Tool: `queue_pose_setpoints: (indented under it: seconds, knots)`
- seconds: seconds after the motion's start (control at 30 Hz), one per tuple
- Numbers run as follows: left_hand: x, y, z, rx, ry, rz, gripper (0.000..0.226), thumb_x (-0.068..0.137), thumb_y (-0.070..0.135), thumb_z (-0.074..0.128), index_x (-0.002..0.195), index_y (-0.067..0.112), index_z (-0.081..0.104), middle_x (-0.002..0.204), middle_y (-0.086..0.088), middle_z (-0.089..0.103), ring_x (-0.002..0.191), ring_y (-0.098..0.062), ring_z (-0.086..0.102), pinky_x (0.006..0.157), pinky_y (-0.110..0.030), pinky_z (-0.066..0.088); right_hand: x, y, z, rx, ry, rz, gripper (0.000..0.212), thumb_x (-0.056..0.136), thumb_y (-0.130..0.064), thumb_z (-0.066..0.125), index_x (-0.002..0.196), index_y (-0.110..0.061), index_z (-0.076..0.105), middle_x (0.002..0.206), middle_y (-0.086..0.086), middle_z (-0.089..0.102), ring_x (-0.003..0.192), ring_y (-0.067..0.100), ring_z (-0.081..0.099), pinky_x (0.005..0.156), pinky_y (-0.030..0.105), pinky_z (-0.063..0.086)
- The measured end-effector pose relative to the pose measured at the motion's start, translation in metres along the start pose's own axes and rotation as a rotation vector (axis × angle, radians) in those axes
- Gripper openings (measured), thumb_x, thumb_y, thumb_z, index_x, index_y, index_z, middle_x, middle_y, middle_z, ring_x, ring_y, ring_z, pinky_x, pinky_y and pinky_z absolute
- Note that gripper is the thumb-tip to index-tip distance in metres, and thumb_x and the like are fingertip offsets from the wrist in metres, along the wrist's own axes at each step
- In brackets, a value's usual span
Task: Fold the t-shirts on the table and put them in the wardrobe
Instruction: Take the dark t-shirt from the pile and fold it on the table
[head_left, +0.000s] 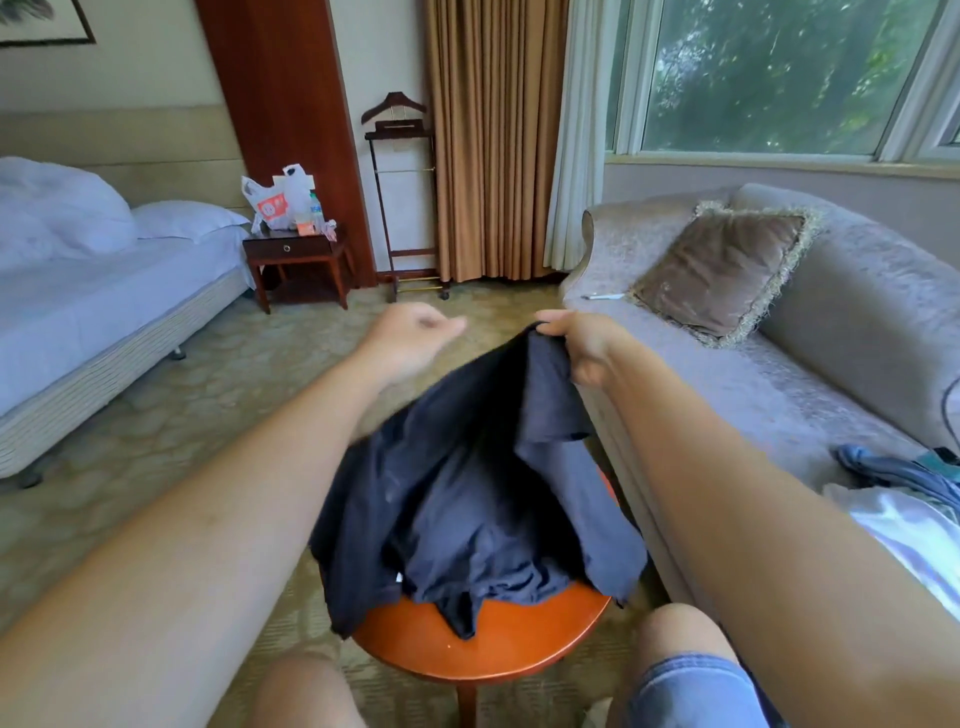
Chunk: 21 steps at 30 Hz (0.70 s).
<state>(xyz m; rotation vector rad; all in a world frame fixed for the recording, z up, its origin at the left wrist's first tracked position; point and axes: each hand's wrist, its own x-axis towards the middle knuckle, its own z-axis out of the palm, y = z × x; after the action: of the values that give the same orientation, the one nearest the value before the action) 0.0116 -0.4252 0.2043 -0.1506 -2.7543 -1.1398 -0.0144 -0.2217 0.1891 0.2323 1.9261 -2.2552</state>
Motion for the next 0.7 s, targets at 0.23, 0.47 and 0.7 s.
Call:
queue_pose_setpoints:
  seconds: [0.23, 0.47, 0.7]
  knots:
    - [-0.001, 0.010, 0.050, 0.139, -0.263, -0.097, 0.076, 0.075, 0.050, 0.076, 0.137, 0.021, 0.045, 0.122, 0.001, 0.059, 0.107, -0.019, 0.057, 0.081, -0.031, 0.045, 0.017, 0.027, 0.016, 0.315, 0.045, 0.131, 0.015, 0.099, 0.001, 0.041, 0.087, 0.000, 0.051, 0.090, 0.013, 0.050, 0.086, 0.025, 0.056, 0.076, 0.032, 0.053]
    - [-0.009, -0.005, 0.073, 0.049, -0.220, -0.112, 0.073, 0.073, 0.047, 0.077, 0.134, 0.024, 0.044, 0.127, 0.003, 0.054, 0.111, -0.019, 0.054, 0.090, -0.037, 0.050, 0.008, 0.026, 0.025, 0.634, 0.026, 0.146, 0.026, 0.101, -0.005, 0.042, 0.124, 0.006, 0.042, 0.107, 0.021, 0.048, 0.121, 0.037, 0.051, 0.089, 0.040, 0.049]
    - [-0.011, -0.009, 0.078, -0.131, -0.198, -0.116, 0.049, 0.072, 0.041, 0.076, 0.115, 0.027, 0.056, 0.109, 0.008, 0.062, 0.098, -0.013, 0.059, 0.085, -0.035, 0.051, 0.011, 0.027, 0.034, 0.773, 0.013, 0.226, 0.059, 0.096, -0.012, 0.049, 0.147, 0.005, 0.024, 0.147, 0.030, 0.028, 0.136, 0.050, 0.031, 0.110, 0.057, 0.034]
